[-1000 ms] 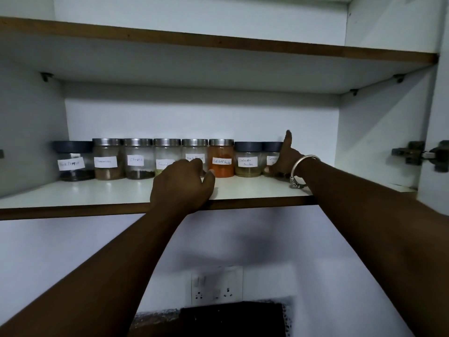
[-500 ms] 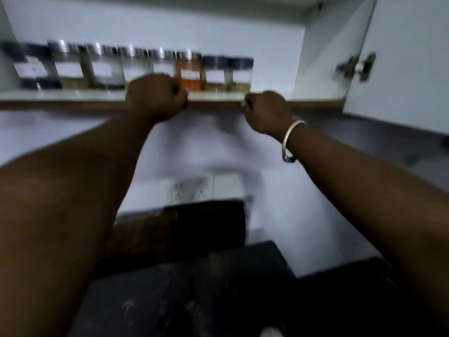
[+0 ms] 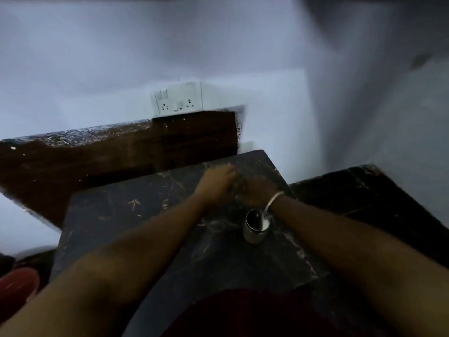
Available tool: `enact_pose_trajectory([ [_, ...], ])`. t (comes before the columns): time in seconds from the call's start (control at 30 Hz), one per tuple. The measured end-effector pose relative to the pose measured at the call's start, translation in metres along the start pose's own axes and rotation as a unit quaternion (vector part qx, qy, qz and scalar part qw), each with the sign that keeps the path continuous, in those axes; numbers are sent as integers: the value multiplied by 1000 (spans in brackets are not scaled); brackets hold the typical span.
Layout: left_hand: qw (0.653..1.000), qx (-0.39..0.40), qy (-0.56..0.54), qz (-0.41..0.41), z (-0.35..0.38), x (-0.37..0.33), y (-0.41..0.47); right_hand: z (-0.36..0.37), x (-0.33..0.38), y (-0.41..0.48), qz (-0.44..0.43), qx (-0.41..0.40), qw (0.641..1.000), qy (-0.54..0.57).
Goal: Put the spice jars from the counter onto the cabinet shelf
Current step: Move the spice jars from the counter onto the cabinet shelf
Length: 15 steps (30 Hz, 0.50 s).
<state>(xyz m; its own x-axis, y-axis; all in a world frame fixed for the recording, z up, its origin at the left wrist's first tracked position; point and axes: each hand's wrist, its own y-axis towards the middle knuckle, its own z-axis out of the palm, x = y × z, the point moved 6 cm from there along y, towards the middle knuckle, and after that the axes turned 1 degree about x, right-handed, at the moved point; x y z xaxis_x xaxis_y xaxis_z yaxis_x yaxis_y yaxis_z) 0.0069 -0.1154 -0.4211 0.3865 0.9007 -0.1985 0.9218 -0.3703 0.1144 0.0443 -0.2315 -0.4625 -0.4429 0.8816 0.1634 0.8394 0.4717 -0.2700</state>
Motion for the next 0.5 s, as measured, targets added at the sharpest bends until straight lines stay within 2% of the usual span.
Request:
enact_pose_trajectory([
  [0.1, 991, 121, -51, -38, 69, -9, -27, 77, -22, -21, 62, 97, 993, 27],
  [0.2, 978, 169, -94, -74, 101, -10, -44, 109, -28, -26, 60, 82, 994, 28],
  [0.27, 968, 175, -154, -91, 107, -8, -50, 107, -29, -24, 58, 69, 995, 44],
  [0.37, 950, 158, -249, -101, 98, -3, -50, 78, -34, -14, 83, 75, 982, 151],
  [0.5, 918, 110, -368, -102, 60, -1, -43, 4, -22, -5, 83, 106, 927, 351],
])
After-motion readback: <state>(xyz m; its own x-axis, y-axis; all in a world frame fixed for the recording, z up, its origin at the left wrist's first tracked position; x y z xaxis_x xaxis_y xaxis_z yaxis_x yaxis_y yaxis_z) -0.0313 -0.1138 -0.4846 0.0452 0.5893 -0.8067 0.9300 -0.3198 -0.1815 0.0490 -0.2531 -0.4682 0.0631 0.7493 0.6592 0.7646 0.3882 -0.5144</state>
